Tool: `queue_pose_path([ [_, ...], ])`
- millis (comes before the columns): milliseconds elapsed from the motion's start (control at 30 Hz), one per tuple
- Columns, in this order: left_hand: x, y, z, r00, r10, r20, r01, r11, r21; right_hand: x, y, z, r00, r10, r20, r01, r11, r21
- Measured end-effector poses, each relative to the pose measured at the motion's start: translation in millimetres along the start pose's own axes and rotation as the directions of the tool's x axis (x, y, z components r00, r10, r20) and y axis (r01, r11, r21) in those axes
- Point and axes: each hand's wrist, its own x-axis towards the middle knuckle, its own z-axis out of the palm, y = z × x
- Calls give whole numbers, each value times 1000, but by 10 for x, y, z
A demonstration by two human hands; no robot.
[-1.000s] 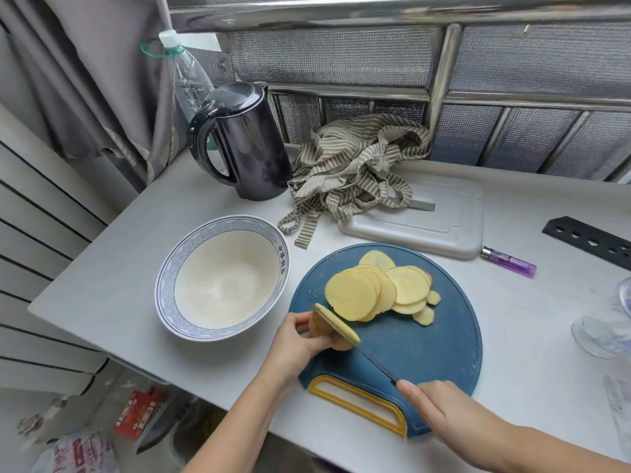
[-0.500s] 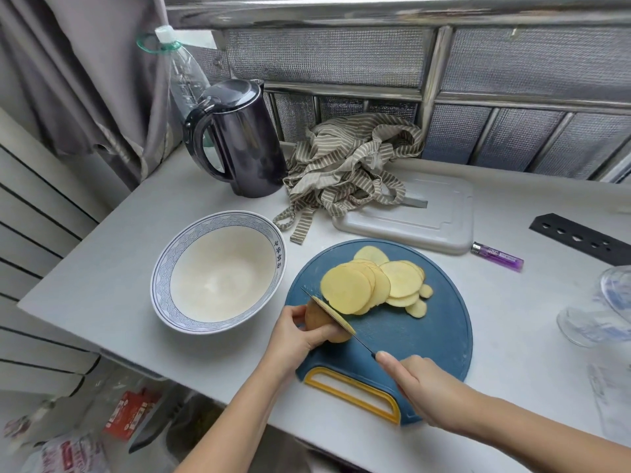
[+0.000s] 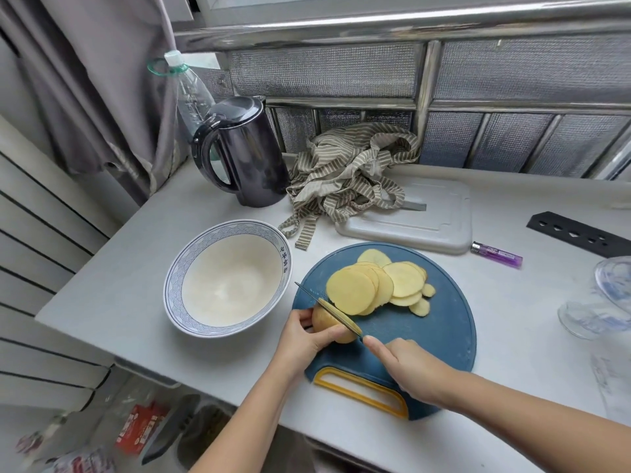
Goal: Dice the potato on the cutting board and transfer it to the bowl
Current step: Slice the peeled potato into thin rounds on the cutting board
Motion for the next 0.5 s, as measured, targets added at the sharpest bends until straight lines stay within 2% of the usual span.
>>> queue_pose_path([
  [233, 12, -21, 12, 1000, 15, -4, -15, 999, -31, 43, -74, 3, 1000, 11, -12, -12, 999, -45],
  [500, 52, 28, 13, 998, -42, 48, 47, 994, -103, 98, -103, 10, 999, 39, -31, -42, 996, -85],
])
